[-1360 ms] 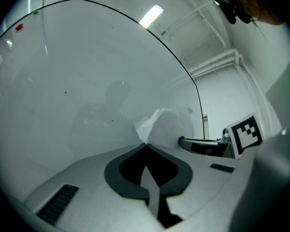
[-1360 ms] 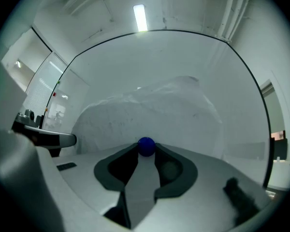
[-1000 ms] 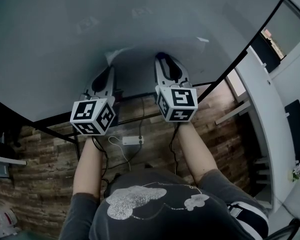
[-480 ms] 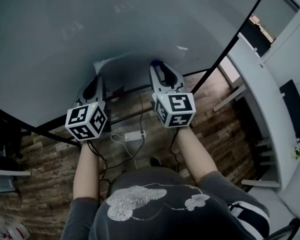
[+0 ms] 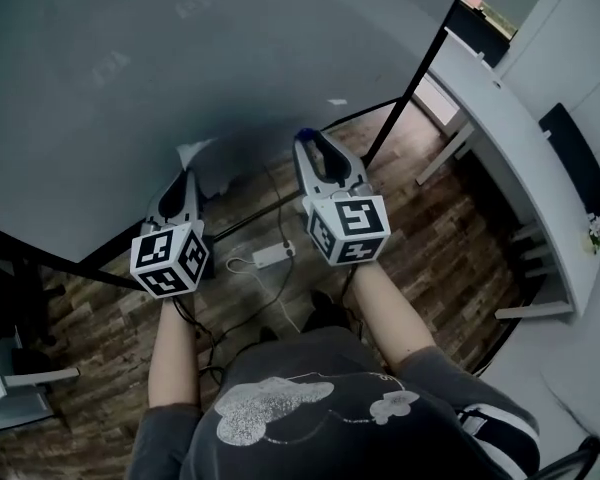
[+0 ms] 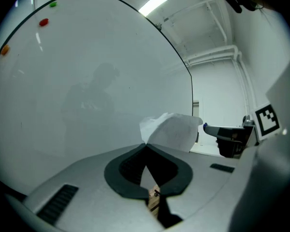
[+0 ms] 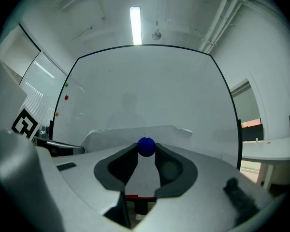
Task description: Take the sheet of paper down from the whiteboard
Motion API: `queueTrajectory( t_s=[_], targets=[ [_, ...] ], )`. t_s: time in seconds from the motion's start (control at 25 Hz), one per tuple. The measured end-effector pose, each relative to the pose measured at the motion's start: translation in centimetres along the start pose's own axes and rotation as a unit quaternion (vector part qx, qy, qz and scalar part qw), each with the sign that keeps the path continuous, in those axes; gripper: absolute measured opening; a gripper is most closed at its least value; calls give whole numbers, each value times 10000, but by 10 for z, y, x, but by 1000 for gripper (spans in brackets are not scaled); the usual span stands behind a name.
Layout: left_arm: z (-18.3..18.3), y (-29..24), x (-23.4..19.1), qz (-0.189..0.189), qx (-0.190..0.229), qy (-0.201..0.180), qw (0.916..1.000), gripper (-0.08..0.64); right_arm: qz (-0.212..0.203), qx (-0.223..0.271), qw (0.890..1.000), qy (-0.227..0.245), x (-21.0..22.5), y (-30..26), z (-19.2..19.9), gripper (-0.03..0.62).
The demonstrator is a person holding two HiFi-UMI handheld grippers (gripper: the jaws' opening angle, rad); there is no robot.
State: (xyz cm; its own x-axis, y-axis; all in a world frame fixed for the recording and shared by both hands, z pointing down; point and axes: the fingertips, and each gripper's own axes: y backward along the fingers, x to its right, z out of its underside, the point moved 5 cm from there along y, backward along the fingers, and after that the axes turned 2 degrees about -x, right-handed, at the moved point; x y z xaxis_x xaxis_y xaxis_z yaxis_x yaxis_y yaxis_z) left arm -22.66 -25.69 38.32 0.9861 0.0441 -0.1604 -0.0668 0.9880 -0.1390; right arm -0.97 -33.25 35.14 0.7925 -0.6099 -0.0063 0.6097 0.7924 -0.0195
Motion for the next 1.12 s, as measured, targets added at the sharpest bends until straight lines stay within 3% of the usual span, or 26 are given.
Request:
queueTrajectory(
  t_s=[0.44,1.12],
  targets=[
    [10,40,26,-11,-23,2,10000,11,14,195,9998,-38,2,48,-11,117],
    [53,156,98,-1243,-270,120,9918,11,-833,57,9963,-182,28,163,-8,117]
  ],
)
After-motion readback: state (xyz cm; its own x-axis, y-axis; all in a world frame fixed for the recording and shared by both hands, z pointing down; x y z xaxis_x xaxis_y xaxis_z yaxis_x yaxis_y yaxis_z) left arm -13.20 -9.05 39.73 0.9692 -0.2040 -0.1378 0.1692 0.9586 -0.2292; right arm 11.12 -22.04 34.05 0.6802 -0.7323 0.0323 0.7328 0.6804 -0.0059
